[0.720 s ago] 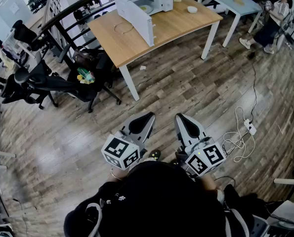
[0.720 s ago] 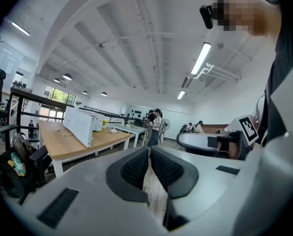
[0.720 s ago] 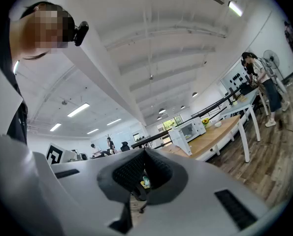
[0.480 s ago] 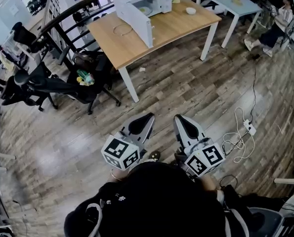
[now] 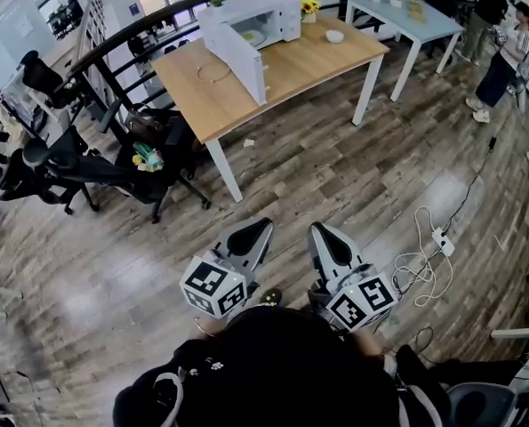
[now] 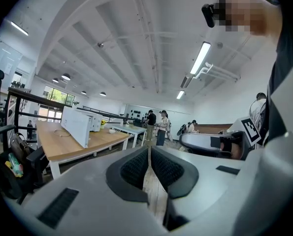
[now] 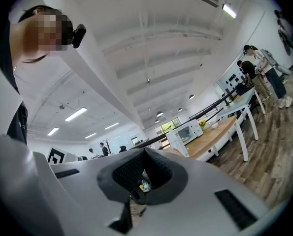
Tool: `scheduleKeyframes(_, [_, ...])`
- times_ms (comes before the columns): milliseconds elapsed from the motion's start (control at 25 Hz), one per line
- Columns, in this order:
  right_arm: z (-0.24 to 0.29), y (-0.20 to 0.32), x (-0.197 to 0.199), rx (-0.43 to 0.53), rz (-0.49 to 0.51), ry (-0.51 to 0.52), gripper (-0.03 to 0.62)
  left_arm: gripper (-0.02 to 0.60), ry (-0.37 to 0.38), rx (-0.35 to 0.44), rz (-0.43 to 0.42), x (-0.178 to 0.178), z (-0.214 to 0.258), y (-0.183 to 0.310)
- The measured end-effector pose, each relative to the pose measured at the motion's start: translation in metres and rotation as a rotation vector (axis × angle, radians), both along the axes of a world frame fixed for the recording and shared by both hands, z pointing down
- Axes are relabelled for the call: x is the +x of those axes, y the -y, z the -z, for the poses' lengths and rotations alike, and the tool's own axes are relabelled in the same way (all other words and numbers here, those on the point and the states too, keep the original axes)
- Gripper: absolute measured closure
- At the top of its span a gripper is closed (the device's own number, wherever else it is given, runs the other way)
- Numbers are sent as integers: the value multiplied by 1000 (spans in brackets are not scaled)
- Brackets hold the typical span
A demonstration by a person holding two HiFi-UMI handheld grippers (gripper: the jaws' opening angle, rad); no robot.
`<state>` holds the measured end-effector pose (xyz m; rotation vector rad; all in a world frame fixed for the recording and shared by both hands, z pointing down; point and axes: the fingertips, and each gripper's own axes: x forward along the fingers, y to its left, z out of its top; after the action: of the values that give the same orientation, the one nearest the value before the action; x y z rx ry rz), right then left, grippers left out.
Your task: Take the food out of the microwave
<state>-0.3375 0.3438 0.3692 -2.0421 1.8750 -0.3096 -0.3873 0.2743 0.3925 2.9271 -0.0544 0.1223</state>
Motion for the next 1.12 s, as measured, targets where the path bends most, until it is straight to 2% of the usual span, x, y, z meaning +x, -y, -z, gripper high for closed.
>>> scheduleKeyframes(640, [-10, -60, 42, 0, -57, 28, 594, 555, 24, 17, -47, 44, -4, -55])
scheduleKeyframes(1120, [-18, -96, 48, -4, -64, 26, 594, 555, 23, 23, -52, 49, -7, -88])
